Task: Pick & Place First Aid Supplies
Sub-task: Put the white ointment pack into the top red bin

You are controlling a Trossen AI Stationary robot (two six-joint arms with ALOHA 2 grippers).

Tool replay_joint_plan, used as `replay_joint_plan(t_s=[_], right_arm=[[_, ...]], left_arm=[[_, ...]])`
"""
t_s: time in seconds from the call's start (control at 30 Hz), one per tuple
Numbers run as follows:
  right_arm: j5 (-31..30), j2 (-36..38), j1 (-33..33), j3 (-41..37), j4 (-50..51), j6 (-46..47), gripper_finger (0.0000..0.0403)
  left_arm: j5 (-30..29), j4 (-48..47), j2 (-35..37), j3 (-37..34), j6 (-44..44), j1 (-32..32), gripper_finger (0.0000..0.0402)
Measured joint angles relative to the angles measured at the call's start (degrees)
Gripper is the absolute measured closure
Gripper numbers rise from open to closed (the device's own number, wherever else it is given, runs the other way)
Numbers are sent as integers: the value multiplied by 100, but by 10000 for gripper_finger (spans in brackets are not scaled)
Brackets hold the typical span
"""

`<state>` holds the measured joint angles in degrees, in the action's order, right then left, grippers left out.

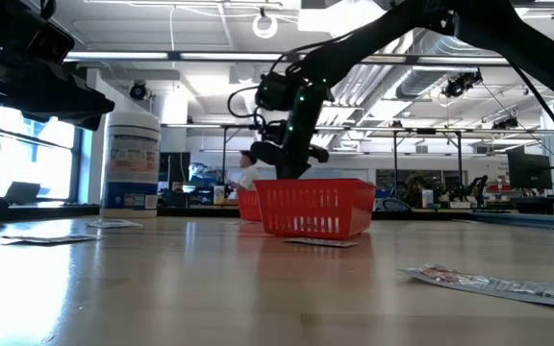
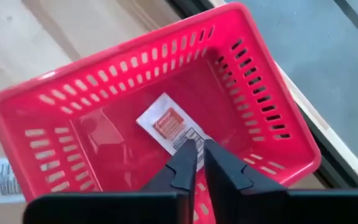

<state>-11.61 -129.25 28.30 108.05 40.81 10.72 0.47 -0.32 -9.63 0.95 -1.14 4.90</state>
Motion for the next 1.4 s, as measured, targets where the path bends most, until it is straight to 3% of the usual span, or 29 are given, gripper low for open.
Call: replay_joint_plan(t_s=[0.13,0.3,0.53,0.7,0.87,1.03,1.4], right_arm=[[223,0,35,197,88,404,344],[404,26,-343,872,847,117,324],[605,39,-1894,1643,2181,-742,323],[1190,48,-3138,1678,2183,-824,323],[1405,48,-4171,1392,1627,-958,323],[1728,48,-4810,770,1032,-610,323],[2573,37,-5162,-605,1258,-215,286]], left_arm=[[0,-1,0,0,1,0,380],[0,0,2,0,-1,1,380],[0,0,2,0,-1,1,380],[0,-1,0,0,0,1,380],[0,0,1,0,1,-1,380],[0,0,2,0,-1,-1,380],[0,0,0,0,-1,1,380]])
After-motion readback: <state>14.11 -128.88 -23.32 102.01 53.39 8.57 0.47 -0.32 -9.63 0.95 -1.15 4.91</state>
